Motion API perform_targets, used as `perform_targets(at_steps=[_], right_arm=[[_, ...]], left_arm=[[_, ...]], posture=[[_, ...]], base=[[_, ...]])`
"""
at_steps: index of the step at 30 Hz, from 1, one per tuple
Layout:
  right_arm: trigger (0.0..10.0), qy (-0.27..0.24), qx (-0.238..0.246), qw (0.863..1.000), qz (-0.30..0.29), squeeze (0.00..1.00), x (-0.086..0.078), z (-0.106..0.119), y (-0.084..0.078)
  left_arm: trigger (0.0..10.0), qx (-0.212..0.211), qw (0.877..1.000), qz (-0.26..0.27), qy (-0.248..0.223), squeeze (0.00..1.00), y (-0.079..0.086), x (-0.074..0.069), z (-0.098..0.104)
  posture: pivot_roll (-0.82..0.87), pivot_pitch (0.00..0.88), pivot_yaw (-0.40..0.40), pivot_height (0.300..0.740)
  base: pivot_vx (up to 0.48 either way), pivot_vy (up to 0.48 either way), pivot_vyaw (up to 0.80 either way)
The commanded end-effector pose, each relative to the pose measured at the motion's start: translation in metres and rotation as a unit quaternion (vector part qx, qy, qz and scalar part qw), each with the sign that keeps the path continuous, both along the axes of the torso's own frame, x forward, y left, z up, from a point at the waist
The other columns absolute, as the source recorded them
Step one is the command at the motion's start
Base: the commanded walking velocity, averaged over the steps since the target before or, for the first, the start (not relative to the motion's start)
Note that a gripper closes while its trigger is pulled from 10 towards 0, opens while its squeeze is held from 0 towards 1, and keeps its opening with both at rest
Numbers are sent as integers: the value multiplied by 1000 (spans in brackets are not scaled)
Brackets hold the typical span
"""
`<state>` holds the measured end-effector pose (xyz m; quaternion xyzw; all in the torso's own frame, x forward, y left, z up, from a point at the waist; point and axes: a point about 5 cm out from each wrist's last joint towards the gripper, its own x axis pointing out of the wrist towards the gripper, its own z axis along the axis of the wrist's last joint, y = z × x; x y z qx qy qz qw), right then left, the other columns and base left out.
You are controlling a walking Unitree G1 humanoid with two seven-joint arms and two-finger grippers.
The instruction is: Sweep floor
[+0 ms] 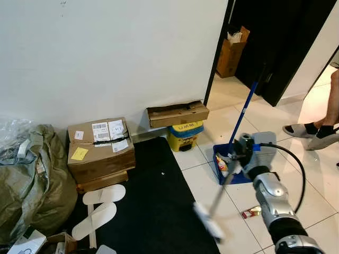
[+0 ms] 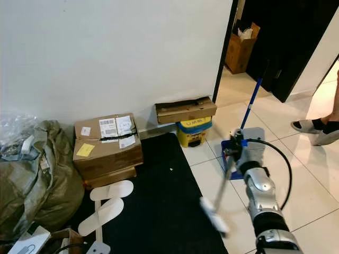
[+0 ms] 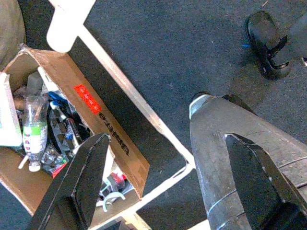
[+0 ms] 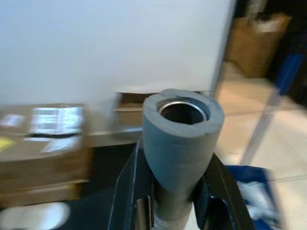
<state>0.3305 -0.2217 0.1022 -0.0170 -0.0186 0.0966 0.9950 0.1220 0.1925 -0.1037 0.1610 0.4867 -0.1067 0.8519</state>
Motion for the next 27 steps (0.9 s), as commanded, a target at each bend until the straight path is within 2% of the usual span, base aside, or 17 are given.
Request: perform_targets(at_steps=[1, 3, 6, 8, 9, 13, 18, 20, 24, 26, 27], right_arm=[[10000, 6, 6, 999, 38, 0, -1, 1, 3], [10000, 23, -4, 998, 63, 0, 0, -2, 2], [10000, 27, 1, 997, 66, 0, 1, -4, 5], [10000, 30, 18, 996, 79, 0, 3, -7, 19], [10000, 30, 18, 996, 79, 0, 3, -7, 19], [10000, 53, 19, 988, 145, 0, -1, -19, 55], [10000, 56, 22, 986, 155, 0, -2, -21, 59], [10000, 66, 22, 979, 191, 0, -3, -22, 68], [10000, 69, 19, 976, 204, 0, -3, -22, 70], [10000, 64, 13, 968, 240, 0, 0, -14, 75], [10000, 64, 13, 968, 240, 0, 0, -14, 75]], left_arm=[[10000, -1, 1000, 6, 28, 0, -1, -12, -4], [10000, -2, 1000, 14, 25, 0, -2, -7, -3], [10000, -1, 1000, 13, 24, 0, -2, -4, -3], [10000, -1, 1000, 17, 21, 0, -2, 1, -2], [10000, -1, 1000, 17, 21, 0, -2, 1, -2], [10000, -7, 1000, 28, 9, 0, -4, 12, 1], [10000, -7, 1000, 29, 8, 0, -4, 13, 2], [10000, -6, 999, 33, 10, 0, -3, 13, 2], [10000, -5, 999, 34, 12, 0, -2, 12, 1], [10000, -3, 999, 39, 16, 0, -1, 8, 0], [10000, -3, 999, 39, 16, 0, -1, 8, 0]], posture=[[-73, 63, -25, 740], [-81, 41, -24, 740], [-84, 11, -26, 740], [-81, 0, -28, 740], [-81, 0, -28, 740], [-62, 0, -45, 740], [-62, 0, -45, 740], [-51, 0, -60, 740], [-51, 0, -60, 740], [-43, 0, -69, 740], [-43, 0, -69, 740]], base=[[0, 0, 0], [0, 0, 0], [0, 0, 0], [0, 0, 0], [0, 0, 0], [0, -142, 0], [0, -307, 0], [0, -353, 0], [0, -368, 0], [0, -407, 0], [0, -420, 0]])
